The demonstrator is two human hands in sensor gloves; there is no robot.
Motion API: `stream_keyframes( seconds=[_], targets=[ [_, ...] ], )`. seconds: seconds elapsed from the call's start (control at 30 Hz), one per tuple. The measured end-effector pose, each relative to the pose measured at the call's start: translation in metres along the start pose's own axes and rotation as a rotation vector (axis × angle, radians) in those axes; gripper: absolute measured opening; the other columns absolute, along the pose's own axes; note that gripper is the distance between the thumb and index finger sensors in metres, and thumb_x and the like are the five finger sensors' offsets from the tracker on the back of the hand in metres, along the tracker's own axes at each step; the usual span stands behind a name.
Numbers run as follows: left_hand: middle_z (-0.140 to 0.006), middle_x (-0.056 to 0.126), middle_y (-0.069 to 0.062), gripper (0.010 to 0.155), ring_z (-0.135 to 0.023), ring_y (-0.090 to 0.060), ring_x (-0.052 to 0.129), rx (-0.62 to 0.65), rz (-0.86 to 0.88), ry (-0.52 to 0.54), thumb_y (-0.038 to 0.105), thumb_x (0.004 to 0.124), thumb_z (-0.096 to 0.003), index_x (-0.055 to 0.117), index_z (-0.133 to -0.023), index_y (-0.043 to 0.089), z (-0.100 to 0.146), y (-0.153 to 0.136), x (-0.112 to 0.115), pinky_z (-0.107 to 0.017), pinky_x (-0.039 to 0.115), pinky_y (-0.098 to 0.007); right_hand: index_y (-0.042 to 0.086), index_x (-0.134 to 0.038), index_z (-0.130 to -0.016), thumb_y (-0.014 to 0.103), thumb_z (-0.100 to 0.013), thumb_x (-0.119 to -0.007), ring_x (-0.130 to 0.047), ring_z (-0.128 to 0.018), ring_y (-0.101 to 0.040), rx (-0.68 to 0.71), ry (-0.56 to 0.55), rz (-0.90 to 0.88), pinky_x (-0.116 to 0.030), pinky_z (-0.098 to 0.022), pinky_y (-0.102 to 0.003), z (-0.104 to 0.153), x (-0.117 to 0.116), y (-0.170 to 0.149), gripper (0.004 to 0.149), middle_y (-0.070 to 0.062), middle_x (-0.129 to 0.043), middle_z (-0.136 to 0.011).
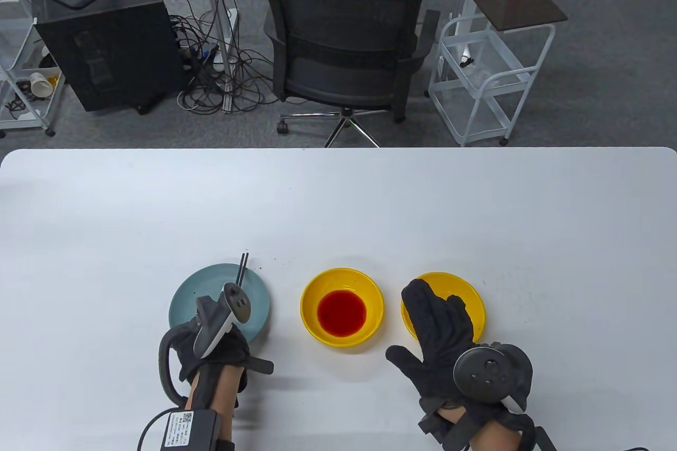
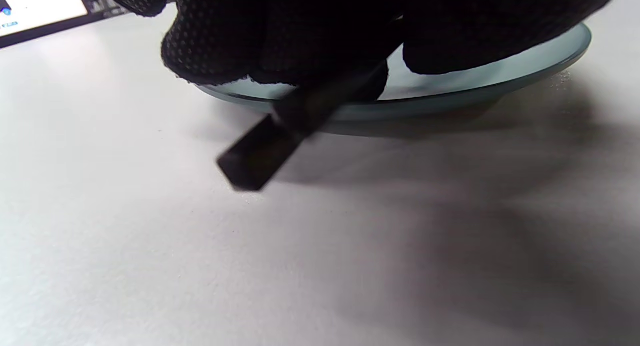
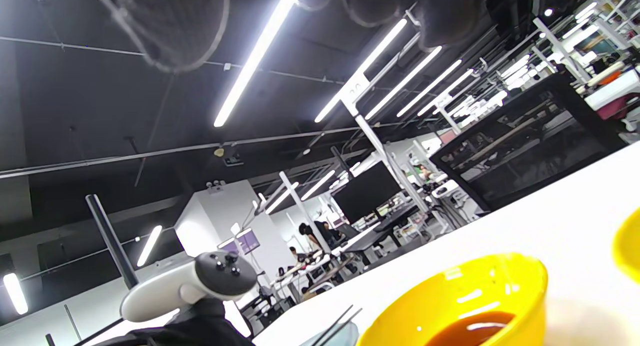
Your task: Dip chopsticks into soy sauce and dot onto dumpling
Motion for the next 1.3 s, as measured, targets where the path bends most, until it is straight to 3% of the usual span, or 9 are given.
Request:
stream_keyframes(
  seconds=[0.27,0.37,0.43,0.5,0.57,0.67,0.8,0.97,1.3],
  targets=[
    [-0.083,0.086,-0.011,0.062,-0.071,-0.038,0.087,-0.019,0.021,0.006,0.053,0.077,-0.0486,0.084,-0.091,0.008,0.005,-0.001,-0.002,-0.068,0.052,-0.070,0.017,-0.032,-0.107,0.058,-0.043,-0.069,-0.055,-0.097,-0.053,-0.034,0.000,-0.004,-0.028,-0.069,-0.081,-0.001,0.004,-0.008,0.084,-0.016,-0.034,-0.116],
    [-0.089,0.080,-0.013,0.065,-0.077,-0.040,0.082,-0.013,0.128,-0.010,0.053,0.076,-0.0490,0.078,-0.095,0.008,0.016,-0.010,-0.009,-0.069,0.049,-0.070,0.017,-0.032,-0.107,0.058,-0.043,-0.069,-0.055,-0.097,-0.054,-0.067,0.006,0.054,-0.027,-0.069,-0.081,-0.002,0.006,-0.017,0.084,-0.016,-0.034,-0.116],
    [-0.093,0.077,-0.013,0.066,-0.080,-0.042,0.079,0.009,0.193,0.054,0.053,0.076,-0.0491,0.075,-0.098,0.008,0.026,-0.015,-0.019,-0.069,0.048,-0.070,0.017,-0.032,-0.107,0.058,-0.043,-0.069,-0.054,-0.097,-0.054,-0.092,0.013,0.081,-0.027,-0.069,-0.081,-0.003,0.007,-0.023,0.084,-0.016,-0.034,-0.116],
    [-0.099,0.071,-0.013,0.068,-0.087,-0.044,0.074,0.076,0.226,0.140,0.053,0.076,-0.0490,0.070,-0.102,0.010,0.035,-0.015,-0.030,-0.069,0.046,-0.070,0.018,-0.031,-0.107,0.058,-0.043,-0.069,-0.052,-0.098,-0.054,-0.119,0.025,0.109,-0.026,-0.069,-0.081,-0.004,0.006,-0.030,0.085,-0.015,-0.033,-0.116],
    [-0.106,0.063,-0.012,0.070,-0.094,-0.045,0.068,0.227,0.262,0.230,0.053,0.075,-0.0487,0.065,-0.105,0.013,0.042,-0.009,-0.038,-0.071,0.044,-0.070,0.019,-0.031,-0.107,0.058,-0.043,-0.069,-0.049,-0.099,-0.054,-0.150,0.044,0.138,-0.025,-0.068,-0.081,-0.005,0.004,-0.035,0.085,-0.015,-0.031,-0.116],
    [-0.114,0.050,-0.010,0.074,-0.103,-0.044,0.057,0.464,0.367,0.248,0.056,0.074,-0.0485,0.058,-0.109,0.017,0.048,0.005,-0.040,-0.073,0.040,-0.069,0.020,-0.030,-0.108,0.058,-0.043,-0.069,-0.042,-0.101,-0.055,-0.195,0.086,0.161,-0.022,-0.068,-0.081,-0.006,-0.004,-0.043,0.085,-0.014,-0.025,-0.117],
    [-0.118,0.045,-0.005,0.078,-0.110,-0.042,0.052,0.515,0.328,0.399,0.061,0.074,-0.0470,0.053,-0.111,0.022,0.059,0.013,-0.046,-0.076,0.041,-0.068,0.023,-0.023,-0.108,0.061,-0.043,-0.068,-0.019,-0.104,-0.054,-0.268,0.185,0.264,-0.017,-0.068,-0.080,-0.006,-0.019,-0.050,0.088,-0.012,-0.006,-0.115],
    [-0.122,0.029,-0.004,0.086,-0.115,-0.043,0.034,0.485,0.251,0.331,0.067,0.074,-0.0453,0.043,-0.114,0.026,0.047,0.020,-0.033,-0.076,0.034,-0.069,0.024,-0.017,-0.107,0.065,-0.041,-0.068,-0.004,-0.103,-0.053,-0.276,0.232,0.348,-0.012,-0.067,-0.080,-0.007,-0.035,-0.052,0.093,-0.012,0.005,-0.112],
    [-0.122,0.020,-0.004,0.090,-0.116,-0.045,0.023,0.475,0.227,0.314,0.072,0.073,-0.0445,0.037,-0.115,0.028,0.048,0.027,-0.031,-0.076,0.031,-0.070,0.024,-0.016,-0.106,0.066,-0.041,-0.068,-0.002,-0.103,-0.053,-0.285,0.254,0.353,-0.011,-0.067,-0.080,-0.007,-0.038,-0.055,0.094,-0.011,0.005,-0.112]
  ],
)
Point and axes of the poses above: the tracker on the back of each hand, its own y axis roughly to the thumb side, its own z axis roughly from the fingertips to the wrist, x = y × z, the point moved 2 cm from there along -z, roughly from the wrist to the fingertips
